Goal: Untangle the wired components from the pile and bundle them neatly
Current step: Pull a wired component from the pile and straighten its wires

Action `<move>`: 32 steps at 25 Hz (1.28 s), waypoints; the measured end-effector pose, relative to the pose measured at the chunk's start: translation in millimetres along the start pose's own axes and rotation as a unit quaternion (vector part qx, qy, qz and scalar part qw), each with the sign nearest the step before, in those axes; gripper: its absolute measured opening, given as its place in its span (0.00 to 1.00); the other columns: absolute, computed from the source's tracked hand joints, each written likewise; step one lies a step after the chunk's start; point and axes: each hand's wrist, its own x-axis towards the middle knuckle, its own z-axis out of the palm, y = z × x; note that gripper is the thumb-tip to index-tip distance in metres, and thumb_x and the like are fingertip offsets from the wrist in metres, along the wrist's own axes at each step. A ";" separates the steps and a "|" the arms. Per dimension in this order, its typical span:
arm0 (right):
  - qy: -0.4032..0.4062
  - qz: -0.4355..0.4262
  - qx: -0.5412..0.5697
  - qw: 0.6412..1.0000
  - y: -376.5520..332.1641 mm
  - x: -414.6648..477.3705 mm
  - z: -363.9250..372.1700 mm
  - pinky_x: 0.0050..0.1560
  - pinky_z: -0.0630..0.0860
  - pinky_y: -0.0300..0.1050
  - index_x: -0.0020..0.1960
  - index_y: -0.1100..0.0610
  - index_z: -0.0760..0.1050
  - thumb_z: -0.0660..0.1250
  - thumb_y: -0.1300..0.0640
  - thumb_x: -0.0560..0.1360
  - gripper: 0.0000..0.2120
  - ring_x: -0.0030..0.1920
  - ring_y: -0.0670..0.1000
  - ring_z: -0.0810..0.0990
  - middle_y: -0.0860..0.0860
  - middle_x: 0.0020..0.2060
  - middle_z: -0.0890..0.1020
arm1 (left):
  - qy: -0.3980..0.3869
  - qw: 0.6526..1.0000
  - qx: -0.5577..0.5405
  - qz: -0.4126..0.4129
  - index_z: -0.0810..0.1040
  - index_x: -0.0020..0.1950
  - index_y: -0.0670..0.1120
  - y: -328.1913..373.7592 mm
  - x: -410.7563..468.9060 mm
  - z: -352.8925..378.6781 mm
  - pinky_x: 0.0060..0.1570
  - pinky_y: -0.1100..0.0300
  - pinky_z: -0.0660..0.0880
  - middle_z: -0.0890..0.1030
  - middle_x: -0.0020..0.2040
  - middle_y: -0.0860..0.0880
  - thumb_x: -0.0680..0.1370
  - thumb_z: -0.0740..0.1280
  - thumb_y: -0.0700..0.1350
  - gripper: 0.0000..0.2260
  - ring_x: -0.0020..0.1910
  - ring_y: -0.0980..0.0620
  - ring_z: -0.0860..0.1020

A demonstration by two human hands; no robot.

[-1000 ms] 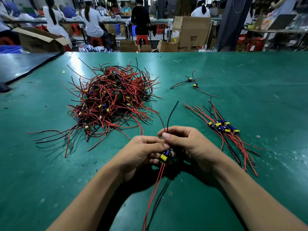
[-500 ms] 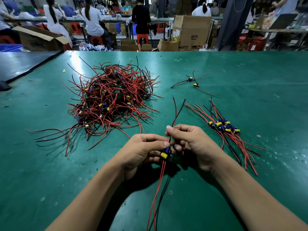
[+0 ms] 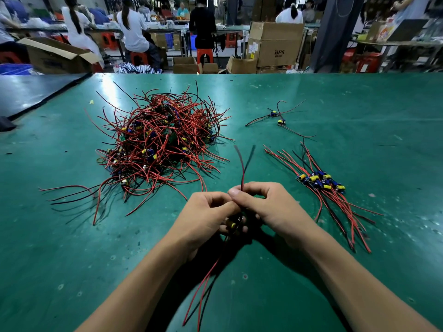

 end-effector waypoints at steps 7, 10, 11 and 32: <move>0.019 0.061 0.059 0.996 0.9 4.0 3.9 0.23 0.67 0.36 0.46 0.59 0.84 0.67 0.52 0.80 0.12 0.24 0.47 0.72 0.53 0.28 0.76 | 0.013 1.000 -0.014 0.011 0.82 0.41 0.39 -1.3 3.6 0.3 0.36 0.56 0.79 0.82 0.35 0.40 0.75 0.69 0.36 0.04 0.31 0.45 0.81; 0.065 0.051 0.117 0.990 0.0 8.1 1.7 0.20 0.61 0.32 0.45 0.57 0.84 0.67 0.52 0.80 0.12 0.19 0.44 0.65 0.46 0.23 0.70 | -0.002 0.999 -0.039 0.006 0.81 0.40 0.40 0.5 3.8 0.2 0.35 0.57 0.78 0.81 0.33 0.41 0.75 0.69 0.37 0.04 0.30 0.45 0.80; 0.086 0.034 0.130 0.987 0.1 10.6 0.0 0.21 0.60 0.33 0.45 0.58 0.84 0.66 0.53 0.81 0.12 0.19 0.43 0.63 0.45 0.23 0.70 | -0.004 0.999 -0.042 0.009 0.81 0.39 0.40 0.6 4.0 0.9 0.35 0.58 0.78 0.81 0.33 0.41 0.75 0.69 0.36 0.05 0.30 0.45 0.80; 0.115 -0.044 -0.062 0.990 14.7 11.9 -1.2 0.34 0.72 0.49 0.40 0.59 0.84 0.72 0.46 0.76 0.16 0.30 0.47 0.74 0.57 0.28 0.79 | -0.015 0.999 -0.035 0.029 0.81 0.46 0.35 -5.7 6.9 1.2 0.30 0.60 0.77 0.78 0.32 0.40 0.78 0.66 0.36 0.06 0.28 0.46 0.79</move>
